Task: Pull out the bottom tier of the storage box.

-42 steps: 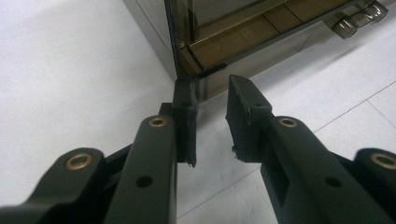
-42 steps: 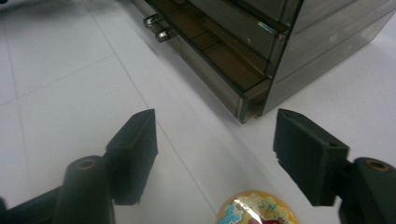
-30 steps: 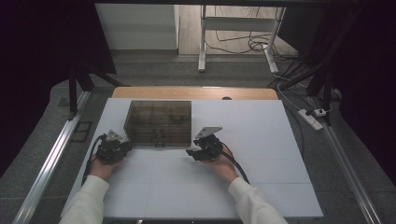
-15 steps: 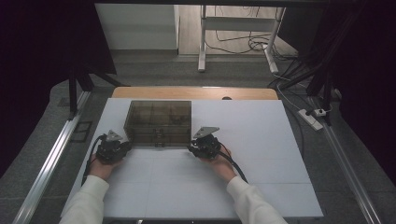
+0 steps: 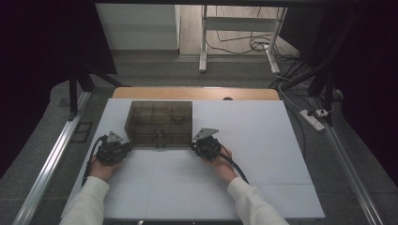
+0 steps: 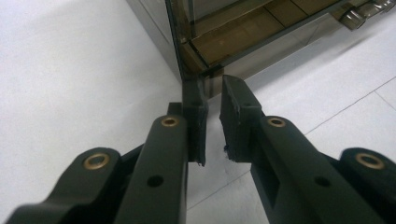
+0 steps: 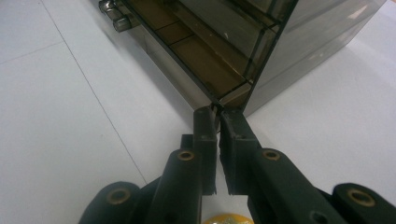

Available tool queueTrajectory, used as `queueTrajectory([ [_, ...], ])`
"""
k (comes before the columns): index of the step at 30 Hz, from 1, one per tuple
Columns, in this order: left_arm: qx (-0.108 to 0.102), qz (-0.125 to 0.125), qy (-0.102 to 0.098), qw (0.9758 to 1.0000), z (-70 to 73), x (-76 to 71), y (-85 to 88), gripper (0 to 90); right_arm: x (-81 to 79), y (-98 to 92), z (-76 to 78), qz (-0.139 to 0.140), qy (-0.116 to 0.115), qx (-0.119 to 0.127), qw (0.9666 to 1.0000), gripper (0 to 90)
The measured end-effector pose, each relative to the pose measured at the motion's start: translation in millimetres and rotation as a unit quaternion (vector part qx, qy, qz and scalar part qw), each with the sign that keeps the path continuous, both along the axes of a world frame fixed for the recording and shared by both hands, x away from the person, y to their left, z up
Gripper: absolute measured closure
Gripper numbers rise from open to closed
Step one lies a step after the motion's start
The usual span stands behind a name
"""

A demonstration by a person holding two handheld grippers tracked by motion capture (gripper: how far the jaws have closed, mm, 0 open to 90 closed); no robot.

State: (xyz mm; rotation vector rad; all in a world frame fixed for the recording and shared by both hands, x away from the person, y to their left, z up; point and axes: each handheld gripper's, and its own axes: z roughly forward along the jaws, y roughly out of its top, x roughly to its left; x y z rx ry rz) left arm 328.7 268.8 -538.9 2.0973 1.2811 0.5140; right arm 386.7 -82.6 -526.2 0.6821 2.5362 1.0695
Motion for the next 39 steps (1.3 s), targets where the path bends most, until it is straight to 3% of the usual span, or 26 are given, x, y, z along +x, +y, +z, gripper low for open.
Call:
queueTrajectory([
  [7, 0.004, -0.004, 0.001, 1.0, 0.4, -1.3, 0.3, 79.9, -1.3, 0.2, 0.2, 0.008, -0.009, -0.007, 0.9999, 85.1],
  [39, 0.006, -0.012, 0.009, 0.9999, 2.0, -11.0, 1.3, 81.4, -8.1, -0.2, 2.5, 0.015, -0.004, -0.013, 0.9998, 85.4],
])
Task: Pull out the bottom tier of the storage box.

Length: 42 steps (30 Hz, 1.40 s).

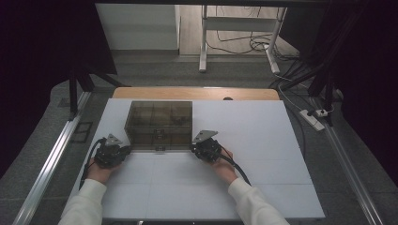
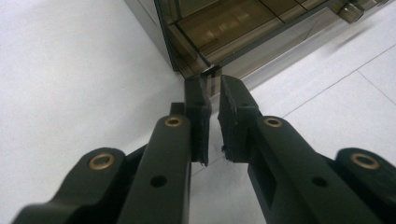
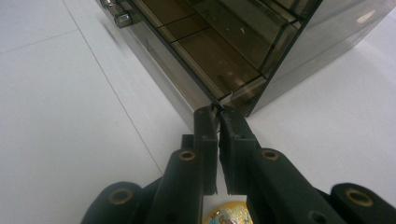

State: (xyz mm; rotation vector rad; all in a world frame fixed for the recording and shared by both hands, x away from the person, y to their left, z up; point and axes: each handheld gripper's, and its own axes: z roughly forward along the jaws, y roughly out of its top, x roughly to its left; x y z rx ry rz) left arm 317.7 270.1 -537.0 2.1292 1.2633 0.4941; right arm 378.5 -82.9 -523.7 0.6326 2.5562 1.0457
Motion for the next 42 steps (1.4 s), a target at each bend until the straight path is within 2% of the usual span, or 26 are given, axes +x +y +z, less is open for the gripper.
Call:
queueTrajectory([
  [42, -0.008, -0.001, 0.006, 1.0, -1.2, -10.7, 4.2, 85.3, -10.3, -1.1, 1.6, 0.008, 0.013, 0.0, 0.9999, 85.6],
])
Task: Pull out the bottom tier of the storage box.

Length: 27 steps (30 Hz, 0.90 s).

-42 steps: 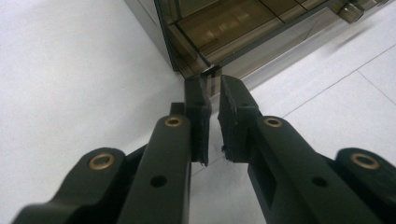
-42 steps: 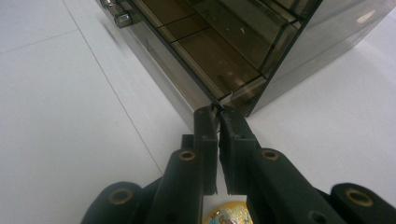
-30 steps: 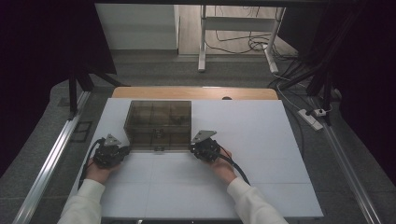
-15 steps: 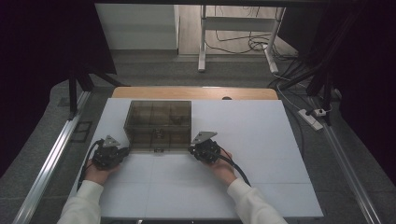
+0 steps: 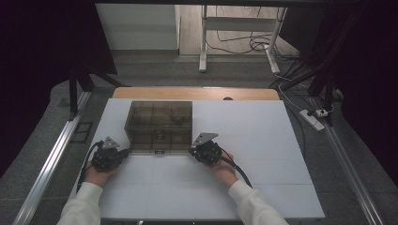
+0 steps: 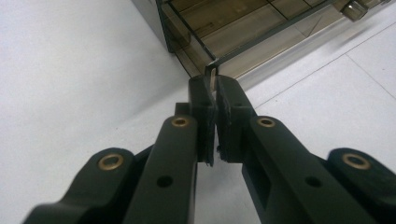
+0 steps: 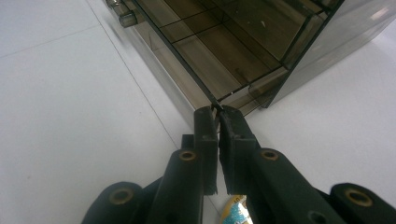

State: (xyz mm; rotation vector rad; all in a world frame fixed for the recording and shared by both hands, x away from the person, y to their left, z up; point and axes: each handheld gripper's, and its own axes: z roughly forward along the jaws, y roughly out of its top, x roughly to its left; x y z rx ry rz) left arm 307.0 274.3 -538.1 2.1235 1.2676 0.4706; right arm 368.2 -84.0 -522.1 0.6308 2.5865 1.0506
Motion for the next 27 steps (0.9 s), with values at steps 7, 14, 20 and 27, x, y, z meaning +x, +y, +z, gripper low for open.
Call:
queueTrajectory([
  [7, -0.003, -0.008, -0.001, 1.0, -0.6, -1.6, 1.9, 85.3, -0.9, -0.6, -0.1, 0.002, 0.003, 0.002, 1.0, 85.6],
  [14, 0.001, -0.011, -0.001, 0.9999, -0.2, -4.5, 1.5, 85.2, -3.2, -0.8, 0.6, 0.005, 0.003, 0.0, 1.0, 85.6],
  [20, 0.0, -0.015, 0.0, 0.9999, -0.1, -6.7, 2.0, 85.2, -5.4, -0.9, 0.9, 0.006, 0.002, 0.001, 1.0, 85.5],
  [27, 0.001, -0.015, 0.002, 0.9999, 0.2, -8.8, 1.7, 85.1, -9.5, -1.1, 0.8, 0.011, 0.003, -0.002, 0.9999, 85.6],
])
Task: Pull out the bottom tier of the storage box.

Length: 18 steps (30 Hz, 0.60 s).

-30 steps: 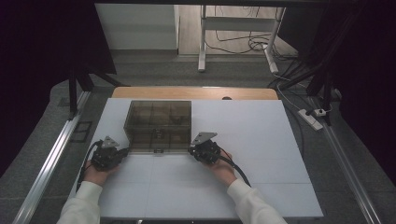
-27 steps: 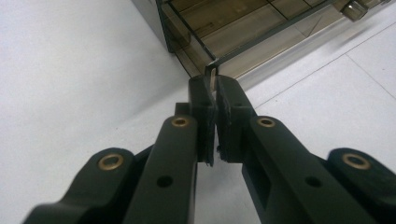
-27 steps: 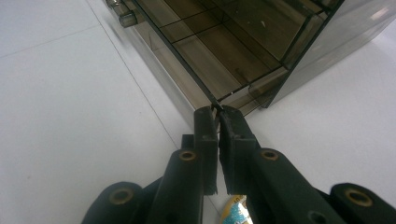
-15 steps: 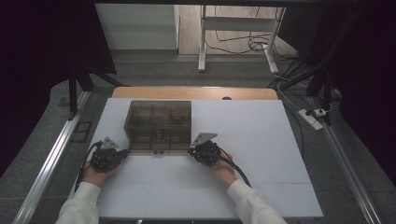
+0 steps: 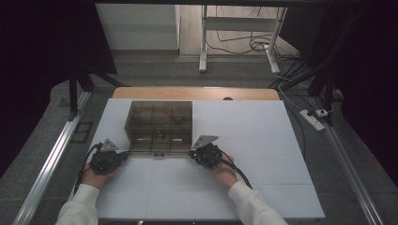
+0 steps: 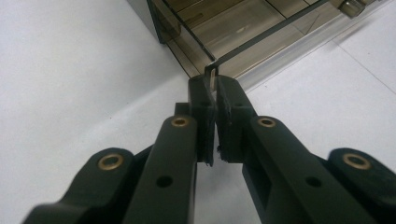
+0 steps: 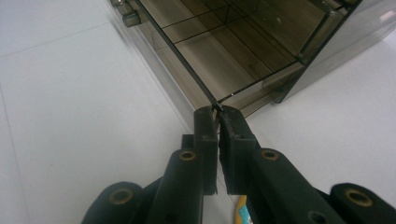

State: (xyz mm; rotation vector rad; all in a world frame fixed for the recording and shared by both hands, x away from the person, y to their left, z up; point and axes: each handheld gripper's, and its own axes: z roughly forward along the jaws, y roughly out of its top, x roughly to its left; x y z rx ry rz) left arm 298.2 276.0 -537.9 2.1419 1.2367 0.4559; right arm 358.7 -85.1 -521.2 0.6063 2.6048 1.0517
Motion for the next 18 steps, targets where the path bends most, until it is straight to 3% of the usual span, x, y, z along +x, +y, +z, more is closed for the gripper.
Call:
queueTrajectory([
  [18, -0.003, -0.005, 0.003, 1.0, 0.3, -9.9, -0.2, 85.3, -6.2, -1.8, 0.5, 0.004, 0.001, 0.002, 1.0, 85.5],
])
